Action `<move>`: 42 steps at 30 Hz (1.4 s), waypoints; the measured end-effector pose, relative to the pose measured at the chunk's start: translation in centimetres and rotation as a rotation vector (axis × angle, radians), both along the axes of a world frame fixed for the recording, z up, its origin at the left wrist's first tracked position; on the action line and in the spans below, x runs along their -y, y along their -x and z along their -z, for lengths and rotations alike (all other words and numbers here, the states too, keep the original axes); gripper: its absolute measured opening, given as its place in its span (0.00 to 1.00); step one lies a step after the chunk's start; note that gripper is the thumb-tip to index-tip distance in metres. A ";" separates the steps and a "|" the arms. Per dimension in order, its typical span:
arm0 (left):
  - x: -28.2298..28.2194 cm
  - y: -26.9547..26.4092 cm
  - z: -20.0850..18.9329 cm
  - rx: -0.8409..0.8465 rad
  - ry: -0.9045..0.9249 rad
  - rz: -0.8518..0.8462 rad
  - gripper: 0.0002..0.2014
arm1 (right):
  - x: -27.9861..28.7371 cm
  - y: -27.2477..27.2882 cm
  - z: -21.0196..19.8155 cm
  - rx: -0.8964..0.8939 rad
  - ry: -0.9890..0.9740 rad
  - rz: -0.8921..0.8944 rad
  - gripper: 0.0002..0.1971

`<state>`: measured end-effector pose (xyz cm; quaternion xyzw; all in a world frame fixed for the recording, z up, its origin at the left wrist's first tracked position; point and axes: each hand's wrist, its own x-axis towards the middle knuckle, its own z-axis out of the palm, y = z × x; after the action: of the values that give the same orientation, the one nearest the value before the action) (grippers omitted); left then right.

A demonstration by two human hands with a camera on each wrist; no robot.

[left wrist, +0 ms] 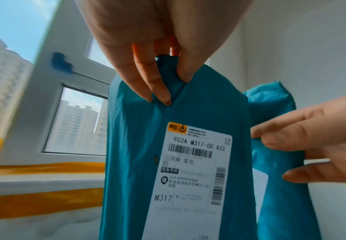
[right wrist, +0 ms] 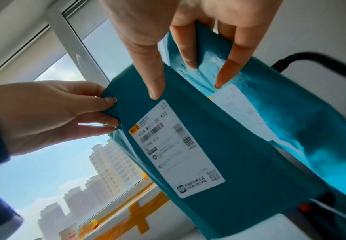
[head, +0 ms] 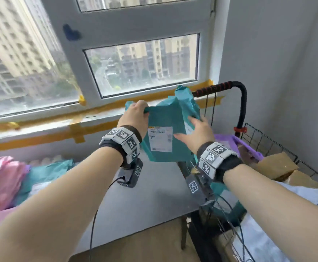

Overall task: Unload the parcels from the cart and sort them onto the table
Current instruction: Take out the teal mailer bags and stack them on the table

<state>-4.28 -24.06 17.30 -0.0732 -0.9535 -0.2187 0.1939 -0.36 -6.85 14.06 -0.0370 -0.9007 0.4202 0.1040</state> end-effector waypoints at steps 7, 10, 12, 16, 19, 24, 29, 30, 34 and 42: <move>13.7 -7.4 -0.8 0.001 -0.105 -0.155 0.10 | 12.6 -1.9 -0.3 0.038 0.095 -0.227 0.12; 20.2 -11.4 -0.2 0.028 -0.183 -0.292 0.19 | 19.0 -3.6 0.5 0.063 0.119 -0.299 0.10; 24.5 -13.7 0.8 0.122 -0.198 -0.454 0.27 | 22.9 -4.9 1.0 0.058 0.136 -0.338 0.10; 31.2 -18.2 4.2 0.403 -0.144 -0.586 0.29 | 28.9 -7.1 2.0 0.073 0.204 -0.367 0.15; 34.2 -20.9 7.7 0.610 -0.215 -0.516 0.29 | 32.4 -8.4 3.1 0.134 0.279 -0.355 0.16; 35.8 -22.1 11.0 0.572 -0.500 -0.365 0.16 | 35.1 -8.6 3.9 0.185 0.372 -0.330 0.15; 36.2 -20.8 11.4 0.567 -0.798 -0.381 0.15 | 36.0 -5.9 4.1 0.157 0.363 -0.301 0.18; 36.5 -20.3 11.4 0.562 -0.817 -0.389 0.15 | 36.2 -5.3 4.1 0.158 0.351 -0.309 0.17; 38.4 -17.7 11.3 0.470 -0.709 -0.442 0.17 | 36.3 -2.3 4.1 0.098 0.211 -0.294 0.15; 40.4 -12.2 13.4 0.634 -0.476 -0.568 0.17 | 36.5 3.8 3.7 -0.057 0.057 -0.201 0.16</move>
<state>7.88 -64.50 3.94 0.3065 -0.8715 -0.3805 -0.0425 -4.17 -43.31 10.40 0.0626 -0.8841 0.4550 0.0856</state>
